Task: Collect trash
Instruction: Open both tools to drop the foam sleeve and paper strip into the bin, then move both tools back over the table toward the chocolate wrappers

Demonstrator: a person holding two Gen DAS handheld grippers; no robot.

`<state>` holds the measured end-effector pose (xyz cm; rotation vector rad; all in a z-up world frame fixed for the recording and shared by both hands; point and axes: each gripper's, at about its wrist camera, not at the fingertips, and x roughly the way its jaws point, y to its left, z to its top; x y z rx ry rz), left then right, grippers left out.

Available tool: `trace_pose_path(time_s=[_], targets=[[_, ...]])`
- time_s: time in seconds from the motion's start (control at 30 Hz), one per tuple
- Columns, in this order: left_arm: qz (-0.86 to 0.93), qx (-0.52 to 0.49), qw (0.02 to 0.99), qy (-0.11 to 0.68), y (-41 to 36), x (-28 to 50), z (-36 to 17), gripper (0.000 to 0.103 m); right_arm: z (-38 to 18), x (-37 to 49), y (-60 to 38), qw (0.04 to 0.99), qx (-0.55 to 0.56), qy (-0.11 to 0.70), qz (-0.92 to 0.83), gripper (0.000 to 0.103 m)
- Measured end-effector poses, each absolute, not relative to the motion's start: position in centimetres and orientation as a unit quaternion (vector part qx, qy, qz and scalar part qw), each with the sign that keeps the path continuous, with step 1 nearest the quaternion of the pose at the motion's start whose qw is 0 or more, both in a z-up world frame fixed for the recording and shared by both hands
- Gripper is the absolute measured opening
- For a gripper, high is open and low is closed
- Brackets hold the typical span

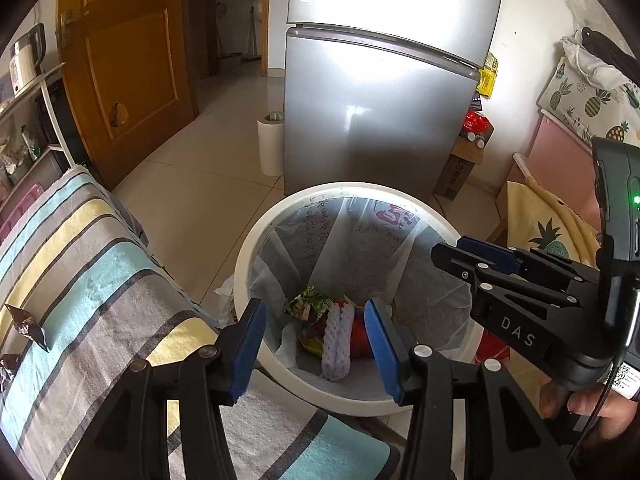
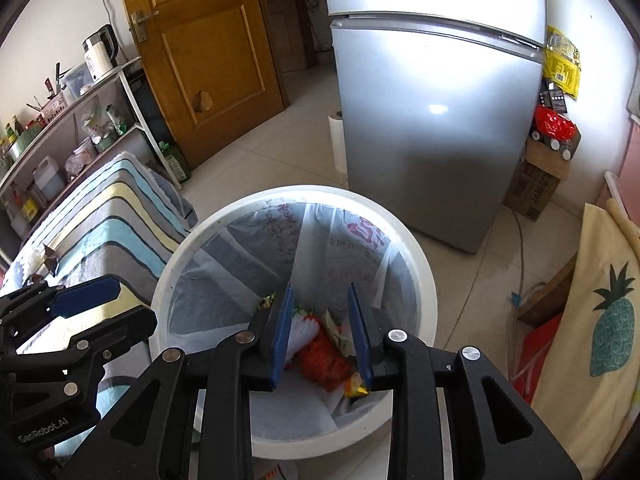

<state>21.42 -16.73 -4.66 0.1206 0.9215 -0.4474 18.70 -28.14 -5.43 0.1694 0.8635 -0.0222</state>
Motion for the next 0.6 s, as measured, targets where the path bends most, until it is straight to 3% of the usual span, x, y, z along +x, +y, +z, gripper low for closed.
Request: trace_pose_path(time_s=[0.6], targets=[[-0.168, 0.022, 0.897, 0.408, -10.4, 19.1, -1.6, 0.051, -2.1, 17.2, -22.8, 0.923, 0.056, 0.38, 0.026, 0.031]])
